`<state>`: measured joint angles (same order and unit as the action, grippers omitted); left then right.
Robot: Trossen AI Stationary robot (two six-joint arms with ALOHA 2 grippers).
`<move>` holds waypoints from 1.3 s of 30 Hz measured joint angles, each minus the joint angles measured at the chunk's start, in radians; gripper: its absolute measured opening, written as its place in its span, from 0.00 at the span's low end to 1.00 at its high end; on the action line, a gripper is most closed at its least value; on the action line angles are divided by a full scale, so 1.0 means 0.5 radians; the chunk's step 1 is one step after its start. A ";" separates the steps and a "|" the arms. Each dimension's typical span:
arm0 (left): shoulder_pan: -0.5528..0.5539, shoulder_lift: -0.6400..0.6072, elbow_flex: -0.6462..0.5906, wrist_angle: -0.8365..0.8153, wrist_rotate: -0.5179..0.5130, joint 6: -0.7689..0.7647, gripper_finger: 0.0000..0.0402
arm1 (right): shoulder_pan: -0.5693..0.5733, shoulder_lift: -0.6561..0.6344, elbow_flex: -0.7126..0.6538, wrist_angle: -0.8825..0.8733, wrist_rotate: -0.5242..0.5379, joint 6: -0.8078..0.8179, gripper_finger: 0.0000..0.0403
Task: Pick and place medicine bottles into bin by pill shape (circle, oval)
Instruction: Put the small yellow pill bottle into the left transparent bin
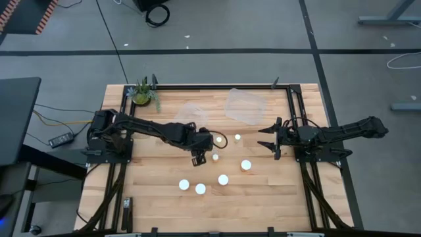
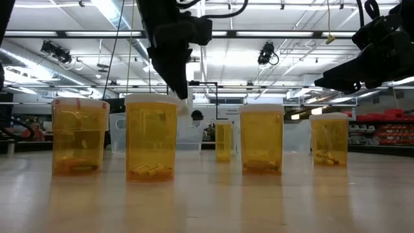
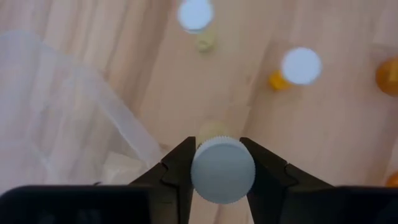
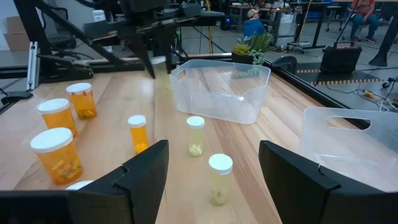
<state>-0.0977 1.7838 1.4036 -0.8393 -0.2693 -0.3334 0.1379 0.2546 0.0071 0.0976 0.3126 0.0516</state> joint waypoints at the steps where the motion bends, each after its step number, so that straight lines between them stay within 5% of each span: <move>1: 0.014 -0.003 0.000 0.005 0.000 0.006 0.29 | 0.001 0.000 0.000 0.000 0.000 0.000 0.64; 26: 0.578 -0.089 -0.001 -0.103 0.031 0.241 0.30 | 0.000 0.000 0.000 -0.002 0.000 0.000 0.64; 39: 0.906 -0.087 -0.211 0.136 0.131 0.055 0.31 | 0.001 0.000 0.000 -0.003 0.000 0.000 0.64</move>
<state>0.3552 1.7405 1.2981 -0.7714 -0.2039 -0.3061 0.1383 0.2546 0.0071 0.0959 0.3126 0.0515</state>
